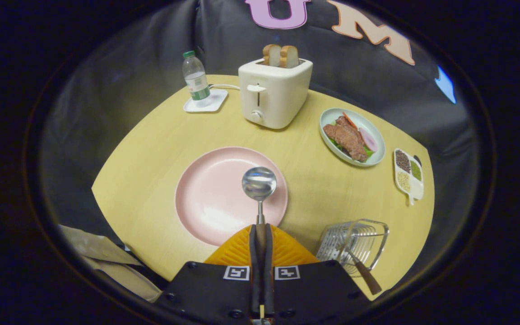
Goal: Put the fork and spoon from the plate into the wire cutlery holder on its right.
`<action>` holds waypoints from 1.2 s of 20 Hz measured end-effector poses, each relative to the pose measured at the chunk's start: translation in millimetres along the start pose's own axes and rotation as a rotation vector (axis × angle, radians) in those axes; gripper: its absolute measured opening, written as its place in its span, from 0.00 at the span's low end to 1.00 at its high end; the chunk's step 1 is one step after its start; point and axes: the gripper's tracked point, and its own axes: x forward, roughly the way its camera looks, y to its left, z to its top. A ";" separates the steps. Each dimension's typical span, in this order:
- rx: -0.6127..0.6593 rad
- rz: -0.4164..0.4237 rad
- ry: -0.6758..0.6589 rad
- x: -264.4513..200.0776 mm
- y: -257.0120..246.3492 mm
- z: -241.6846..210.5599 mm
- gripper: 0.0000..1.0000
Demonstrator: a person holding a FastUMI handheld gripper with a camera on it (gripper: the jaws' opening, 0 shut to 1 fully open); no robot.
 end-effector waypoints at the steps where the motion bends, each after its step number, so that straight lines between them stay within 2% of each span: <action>1: -0.011 -0.002 0.008 -5.5 -8.1 -1.6 0.06; 9: -0.028 0.028 0.106 -37.1 -64.4 -21.9 0.06; 13: -0.057 0.007 0.165 -53.2 -97.1 -35.6 0.06; 16: -0.034 0.026 0.190 -61.9 -105.7 -43.8 0.06; 24: -0.027 -0.003 0.278 -65.6 -130.8 -66.9 0.09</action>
